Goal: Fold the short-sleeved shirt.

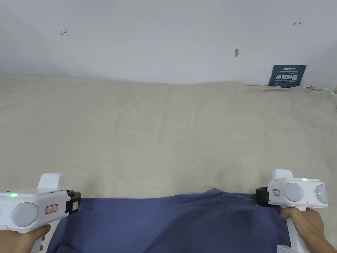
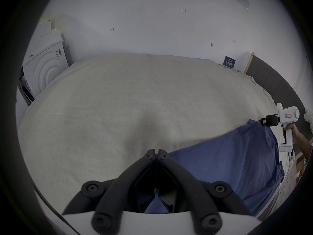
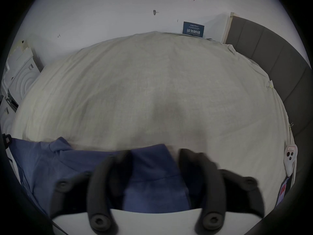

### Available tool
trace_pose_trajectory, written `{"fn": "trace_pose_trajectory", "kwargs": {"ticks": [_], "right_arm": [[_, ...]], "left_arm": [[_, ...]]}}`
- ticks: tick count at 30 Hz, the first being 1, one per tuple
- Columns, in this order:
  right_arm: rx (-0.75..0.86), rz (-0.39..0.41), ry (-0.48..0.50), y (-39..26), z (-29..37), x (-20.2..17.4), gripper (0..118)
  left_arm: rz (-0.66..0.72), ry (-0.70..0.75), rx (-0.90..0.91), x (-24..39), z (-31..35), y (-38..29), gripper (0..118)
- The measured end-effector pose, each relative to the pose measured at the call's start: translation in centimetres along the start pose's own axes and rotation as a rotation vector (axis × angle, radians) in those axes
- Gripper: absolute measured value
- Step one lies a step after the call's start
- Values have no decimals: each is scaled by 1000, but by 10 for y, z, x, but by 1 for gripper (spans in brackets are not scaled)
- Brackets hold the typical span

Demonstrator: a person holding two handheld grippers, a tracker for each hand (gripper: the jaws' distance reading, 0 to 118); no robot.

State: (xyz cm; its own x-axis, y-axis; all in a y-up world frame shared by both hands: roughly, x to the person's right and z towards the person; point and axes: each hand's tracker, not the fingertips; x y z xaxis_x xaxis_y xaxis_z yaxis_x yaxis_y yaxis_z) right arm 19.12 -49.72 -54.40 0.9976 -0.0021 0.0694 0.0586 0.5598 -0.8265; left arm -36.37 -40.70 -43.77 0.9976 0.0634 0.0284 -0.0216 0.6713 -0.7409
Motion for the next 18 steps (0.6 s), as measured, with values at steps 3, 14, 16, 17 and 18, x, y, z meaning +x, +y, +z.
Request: {"fn": "trace_pose_trajectory", "kwargs": {"ticks": [3,14,16,17,18], "right_arm": [[20,59,-23,-2,8,-13,6],[190,72,69,-16,113,-13,5],[232,68,93,-25,139,-12,5],[244,68,104,-30,151,-11,5],[267,61,109,-33,162,-9,5]], "left_arm": [[10,3,-6,0,0,-1,0],[110,18,22,-22,4,-6,0],[134,13,27,-23,12,-8,0],[141,10,30,-23,16,-9,0],[144,9,34,-24,20,-10,0]]}}
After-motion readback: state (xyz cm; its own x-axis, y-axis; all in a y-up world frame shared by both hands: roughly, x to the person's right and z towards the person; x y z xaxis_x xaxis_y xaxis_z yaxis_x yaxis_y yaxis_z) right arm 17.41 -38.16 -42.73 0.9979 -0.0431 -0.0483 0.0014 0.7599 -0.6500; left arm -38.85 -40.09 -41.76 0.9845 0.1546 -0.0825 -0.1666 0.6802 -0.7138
